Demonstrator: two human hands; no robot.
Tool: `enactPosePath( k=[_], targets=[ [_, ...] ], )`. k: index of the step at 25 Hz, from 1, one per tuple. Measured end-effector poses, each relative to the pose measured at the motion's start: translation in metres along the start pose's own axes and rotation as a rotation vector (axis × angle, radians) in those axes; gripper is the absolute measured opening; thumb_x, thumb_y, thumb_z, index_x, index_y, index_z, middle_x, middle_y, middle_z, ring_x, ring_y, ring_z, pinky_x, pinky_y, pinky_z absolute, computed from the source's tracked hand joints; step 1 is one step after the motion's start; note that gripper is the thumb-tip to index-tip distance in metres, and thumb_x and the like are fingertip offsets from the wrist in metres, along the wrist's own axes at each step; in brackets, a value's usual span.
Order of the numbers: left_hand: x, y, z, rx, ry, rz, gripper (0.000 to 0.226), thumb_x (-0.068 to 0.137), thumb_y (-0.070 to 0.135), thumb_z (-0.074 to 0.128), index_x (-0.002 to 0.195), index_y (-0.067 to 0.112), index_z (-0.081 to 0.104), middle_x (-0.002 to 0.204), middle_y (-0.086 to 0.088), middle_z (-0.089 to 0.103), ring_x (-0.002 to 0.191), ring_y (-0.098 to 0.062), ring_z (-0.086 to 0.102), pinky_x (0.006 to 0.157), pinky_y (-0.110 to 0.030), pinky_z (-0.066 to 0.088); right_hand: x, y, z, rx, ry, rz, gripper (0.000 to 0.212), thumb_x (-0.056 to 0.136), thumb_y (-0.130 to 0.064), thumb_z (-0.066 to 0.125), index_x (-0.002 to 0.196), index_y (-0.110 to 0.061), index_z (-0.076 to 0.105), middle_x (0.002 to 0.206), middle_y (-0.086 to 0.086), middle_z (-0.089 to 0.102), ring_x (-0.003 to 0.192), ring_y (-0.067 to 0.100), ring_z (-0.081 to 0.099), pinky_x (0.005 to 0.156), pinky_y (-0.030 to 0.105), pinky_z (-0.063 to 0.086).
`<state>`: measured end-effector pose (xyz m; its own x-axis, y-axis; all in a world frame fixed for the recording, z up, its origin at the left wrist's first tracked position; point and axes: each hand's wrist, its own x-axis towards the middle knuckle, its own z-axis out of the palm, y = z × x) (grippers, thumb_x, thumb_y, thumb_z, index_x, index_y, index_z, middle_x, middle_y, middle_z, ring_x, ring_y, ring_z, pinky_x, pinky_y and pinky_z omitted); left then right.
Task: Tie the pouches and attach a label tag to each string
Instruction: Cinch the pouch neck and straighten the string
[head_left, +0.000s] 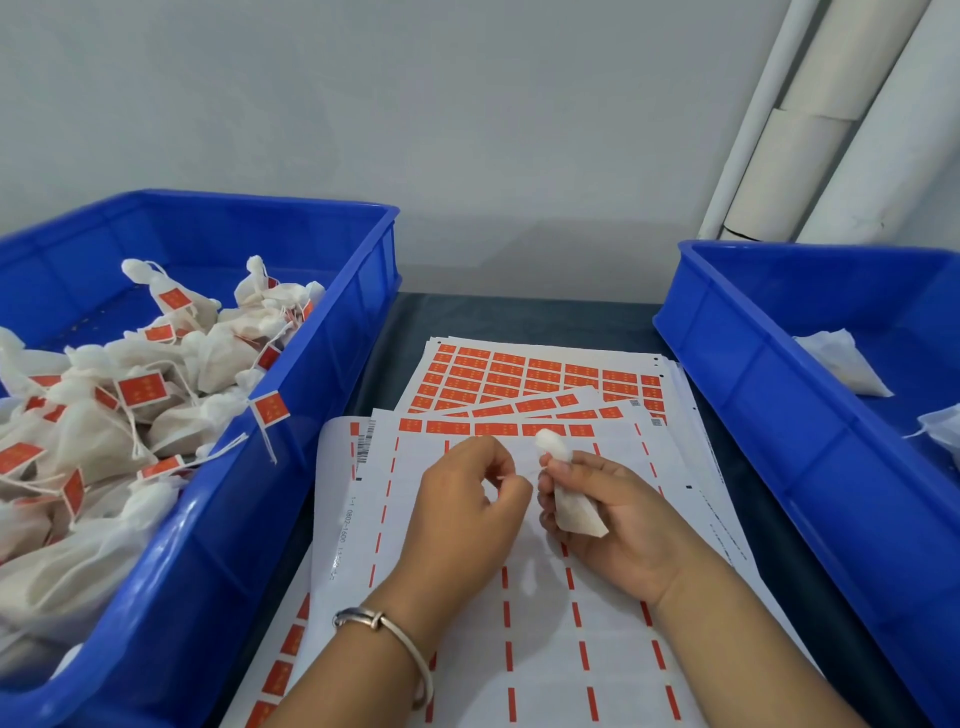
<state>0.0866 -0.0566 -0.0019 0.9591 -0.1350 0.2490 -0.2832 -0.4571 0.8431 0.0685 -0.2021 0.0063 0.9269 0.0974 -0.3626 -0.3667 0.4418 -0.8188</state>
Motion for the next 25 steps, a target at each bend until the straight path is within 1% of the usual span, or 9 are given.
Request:
enactPosePath(
  k=[3, 6, 10, 13, 16, 18, 20, 22, 25],
  targets=[
    [0.001, 0.000, -0.002, -0.073, 0.000, -0.022, 0.021, 0.088, 0.018, 0.056, 0.077, 0.036, 0.052, 0.080, 0.019, 0.056, 0.084, 0.011, 0.050, 0.059, -0.001, 0.041, 0.000, -0.001, -0.001, 0.040, 0.021, -0.004, 0.021, 0.059, -0.018, 0.075, 0.080, -0.015, 0.078, 0.069, 0.006, 0.065, 0.062, 0.012, 0.062, 0.062, 0.027, 0.051],
    [0.000, 0.004, -0.004, -0.122, -0.041, 0.039, 0.018, 0.088, 0.031, 0.059, 0.087, 0.047, 0.052, 0.089, 0.028, 0.055, 0.090, 0.017, 0.048, 0.064, 0.001, 0.040, 0.000, -0.001, -0.002, 0.049, 0.025, -0.018, 0.024, 0.058, -0.017, 0.075, 0.081, -0.015, 0.078, 0.069, 0.005, 0.065, 0.061, 0.012, 0.061, 0.063, 0.027, 0.051],
    [0.002, 0.004, -0.001, -0.065, -0.146, 0.079, 0.012, 0.086, 0.030, 0.062, 0.093, 0.040, 0.066, 0.076, 0.034, 0.055, 0.084, 0.017, 0.052, 0.067, -0.004, 0.044, 0.001, -0.001, -0.001, 0.031, 0.012, -0.030, 0.020, 0.059, -0.017, 0.073, 0.078, -0.014, 0.078, 0.066, 0.004, 0.064, 0.064, 0.012, 0.059, 0.064, 0.027, 0.049],
    [0.003, 0.002, -0.002, -0.080, -0.068, 0.053, 0.017, 0.085, 0.027, 0.064, 0.083, 0.043, 0.061, 0.070, 0.035, 0.055, 0.080, 0.018, 0.053, 0.066, 0.003, 0.039, 0.000, -0.002, -0.001, 0.013, 0.013, -0.031, 0.018, 0.061, -0.015, 0.071, 0.078, -0.014, 0.078, 0.063, 0.004, 0.060, 0.058, 0.011, 0.058, 0.062, 0.027, 0.049],
    [0.004, 0.002, -0.004, -0.016, -0.001, 0.012, 0.023, 0.087, 0.030, 0.061, 0.072, 0.046, 0.052, 0.070, 0.027, 0.056, 0.079, 0.011, 0.054, 0.058, -0.003, 0.041, -0.001, -0.001, 0.000, -0.045, 0.025, -0.029, 0.018, 0.072, -0.006, 0.069, 0.087, -0.012, 0.075, 0.064, 0.006, 0.060, 0.057, 0.012, 0.057, 0.061, 0.027, 0.050],
    [0.010, 0.000, -0.009, 0.038, 0.105, -0.061, 0.022, 0.088, 0.031, 0.057, 0.073, 0.044, 0.049, 0.073, 0.024, 0.055, 0.073, 0.001, 0.056, 0.054, -0.007, 0.037, -0.002, -0.002, 0.002, -0.103, 0.030, -0.016, 0.024, 0.081, 0.003, 0.060, 0.095, -0.015, 0.070, 0.073, 0.008, 0.061, 0.058, 0.014, 0.057, 0.062, 0.027, 0.052],
    [0.016, -0.003, -0.015, 0.029, 0.222, -0.111, 0.017, 0.089, 0.032, 0.056, 0.076, 0.042, 0.050, 0.076, 0.023, 0.056, 0.072, -0.003, 0.056, 0.058, -0.011, 0.039, -0.005, -0.004, 0.005, -0.182, -0.023, -0.013, 0.032, 0.082, 0.005, 0.059, 0.095, -0.021, 0.069, 0.090, 0.010, 0.060, 0.066, 0.017, 0.058, 0.062, 0.027, 0.053],
    [0.017, -0.002, -0.018, 0.003, 0.246, -0.117, 0.012, 0.088, 0.033, 0.056, 0.079, 0.041, 0.053, 0.077, 0.024, 0.056, 0.074, -0.002, 0.056, 0.060, -0.012, 0.040, -0.010, -0.005, 0.007, -0.355, -0.089, -0.037, 0.035, 0.077, -0.002, 0.064, 0.093, -0.032, 0.071, 0.105, 0.010, 0.057, 0.078, 0.021, 0.058, 0.066, 0.025, 0.054],
    [0.014, 0.012, -0.020, -0.021, 0.176, -0.076, 0.006, 0.082, 0.044, 0.054, 0.076, 0.046, 0.053, 0.076, 0.029, 0.057, 0.075, 0.005, 0.056, 0.060, -0.008, 0.038, -0.018, -0.010, 0.004, -0.432, -0.164, -0.053, 0.031, 0.073, -0.016, 0.067, 0.102, -0.028, 0.068, 0.097, 0.008, 0.064, 0.083, 0.020, 0.066, 0.076, 0.026, 0.054]
  ],
)
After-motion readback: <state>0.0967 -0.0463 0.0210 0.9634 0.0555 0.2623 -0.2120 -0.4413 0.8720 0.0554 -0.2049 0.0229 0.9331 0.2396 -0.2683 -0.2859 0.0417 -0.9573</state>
